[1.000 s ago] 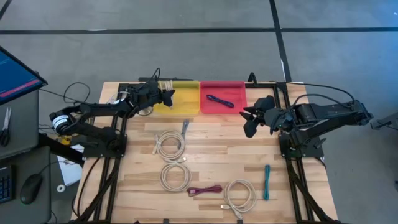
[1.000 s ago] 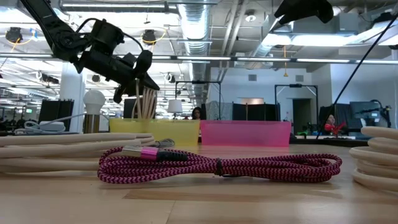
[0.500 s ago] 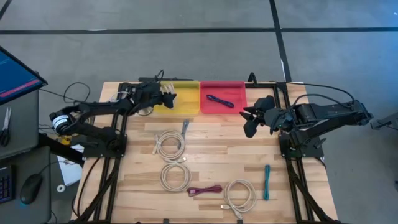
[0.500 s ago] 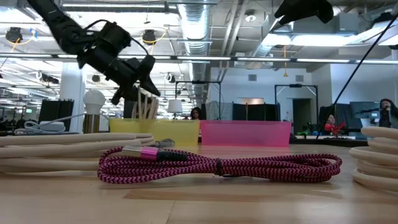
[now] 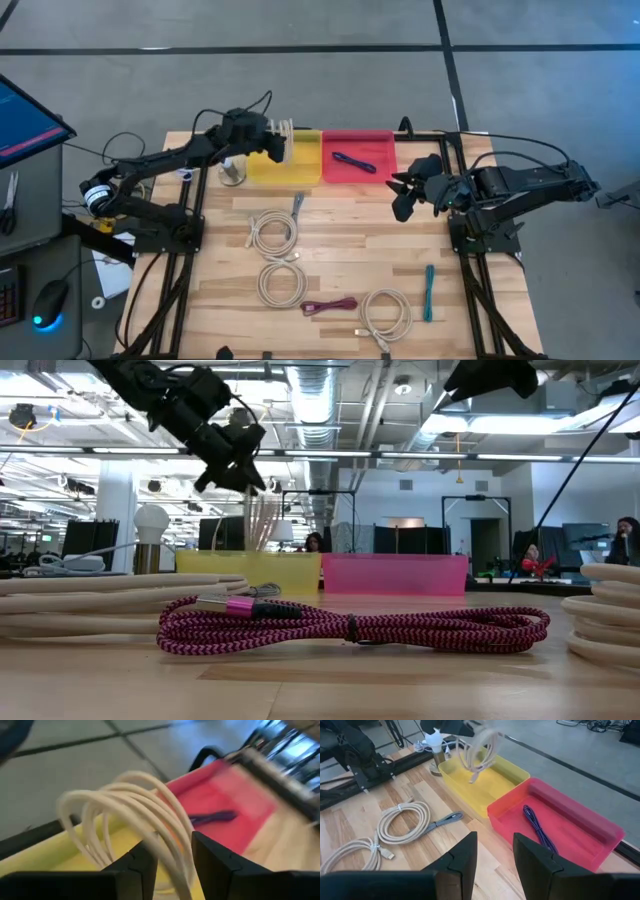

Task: Pick & Place USB Port
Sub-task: Put the large white charger cable into the yellow bin, then put the small black and light blue charger cable into the red bin

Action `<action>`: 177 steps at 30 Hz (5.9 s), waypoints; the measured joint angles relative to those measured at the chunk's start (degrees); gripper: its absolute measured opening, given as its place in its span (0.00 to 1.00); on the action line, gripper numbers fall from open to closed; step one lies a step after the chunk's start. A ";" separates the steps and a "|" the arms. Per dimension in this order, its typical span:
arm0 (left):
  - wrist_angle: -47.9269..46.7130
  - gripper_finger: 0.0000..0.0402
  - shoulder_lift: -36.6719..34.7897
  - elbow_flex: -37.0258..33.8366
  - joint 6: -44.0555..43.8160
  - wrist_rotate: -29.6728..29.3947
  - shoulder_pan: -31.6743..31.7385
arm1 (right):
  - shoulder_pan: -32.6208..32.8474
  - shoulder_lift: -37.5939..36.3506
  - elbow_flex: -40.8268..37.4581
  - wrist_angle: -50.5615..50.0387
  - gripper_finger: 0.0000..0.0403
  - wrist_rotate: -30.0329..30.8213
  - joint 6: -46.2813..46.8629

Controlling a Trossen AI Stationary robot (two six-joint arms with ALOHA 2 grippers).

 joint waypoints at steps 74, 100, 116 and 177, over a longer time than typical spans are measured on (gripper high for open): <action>23.98 0.29 -17.59 0.13 5.79 10.90 -20.65 | 18.85 6.20 12.46 -47.17 0.37 -37.75 64.48; 23.81 0.29 -17.49 0.13 5.77 10.91 -20.65 | 37.55 21.33 -6.02 -16.03 0.44 -42.73 89.11; 23.81 0.29 -17.49 0.13 5.77 10.91 -20.63 | 40.21 21.55 -14.82 -3.59 0.42 -43.30 95.50; 23.81 0.29 -17.49 0.13 5.75 10.91 -20.59 | 21.49 20.52 -1.12 -22.39 0.00 -32.92 53.29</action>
